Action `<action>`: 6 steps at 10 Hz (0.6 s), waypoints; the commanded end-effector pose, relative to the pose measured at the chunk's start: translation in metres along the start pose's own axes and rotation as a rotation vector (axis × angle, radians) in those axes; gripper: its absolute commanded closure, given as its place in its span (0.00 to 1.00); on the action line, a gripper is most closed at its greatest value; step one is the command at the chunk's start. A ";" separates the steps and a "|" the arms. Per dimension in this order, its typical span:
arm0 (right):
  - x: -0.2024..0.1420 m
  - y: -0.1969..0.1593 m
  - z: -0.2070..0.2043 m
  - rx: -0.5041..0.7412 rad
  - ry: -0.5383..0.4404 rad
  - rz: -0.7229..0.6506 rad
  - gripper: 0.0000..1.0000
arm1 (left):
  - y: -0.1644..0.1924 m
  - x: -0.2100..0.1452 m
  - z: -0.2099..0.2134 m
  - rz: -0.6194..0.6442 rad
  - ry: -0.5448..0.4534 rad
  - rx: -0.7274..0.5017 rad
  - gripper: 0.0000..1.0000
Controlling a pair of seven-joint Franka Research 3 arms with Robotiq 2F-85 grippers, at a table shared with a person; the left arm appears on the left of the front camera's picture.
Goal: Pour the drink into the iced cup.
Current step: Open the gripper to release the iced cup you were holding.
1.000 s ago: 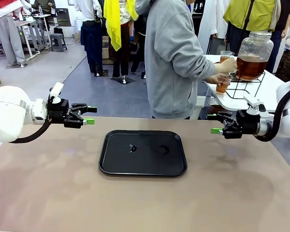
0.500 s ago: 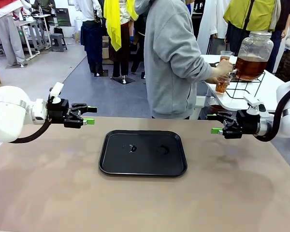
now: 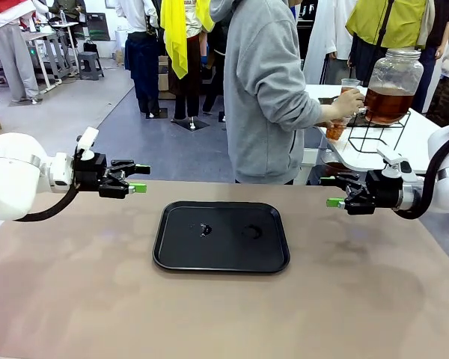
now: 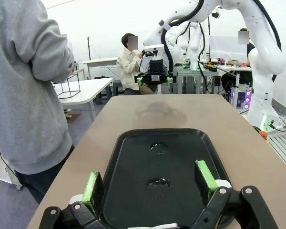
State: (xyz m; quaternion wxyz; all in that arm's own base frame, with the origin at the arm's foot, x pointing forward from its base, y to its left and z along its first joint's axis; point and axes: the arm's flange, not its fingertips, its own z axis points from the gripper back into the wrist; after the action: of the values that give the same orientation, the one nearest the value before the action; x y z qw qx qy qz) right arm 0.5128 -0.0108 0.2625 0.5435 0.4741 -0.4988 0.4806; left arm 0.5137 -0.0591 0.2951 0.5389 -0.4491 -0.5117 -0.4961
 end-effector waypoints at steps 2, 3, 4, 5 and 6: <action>0.004 -0.002 -0.004 -0.011 0.010 -0.003 0.00 | 0.000 0.002 0.000 0.006 -0.005 -0.003 0.00; 0.004 -0.002 -0.004 -0.011 0.010 -0.003 0.00 | 0.000 0.002 0.000 0.006 -0.005 -0.003 0.00; 0.004 -0.002 -0.004 -0.011 0.010 -0.003 0.00 | 0.000 0.002 0.000 0.006 -0.005 -0.003 0.00; 0.004 -0.002 -0.004 -0.011 0.010 -0.003 0.00 | 0.000 0.002 0.000 0.006 -0.005 -0.003 0.00; 0.004 -0.002 -0.004 -0.011 0.010 -0.003 0.00 | 0.000 0.002 0.000 0.006 -0.005 -0.003 0.00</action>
State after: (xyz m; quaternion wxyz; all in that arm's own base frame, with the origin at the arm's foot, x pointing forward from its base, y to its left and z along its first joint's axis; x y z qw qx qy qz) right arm 0.5128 -0.0108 0.2625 0.5435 0.4741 -0.4988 0.4806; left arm 0.5137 -0.0591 0.2951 0.5389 -0.4491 -0.5117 -0.4961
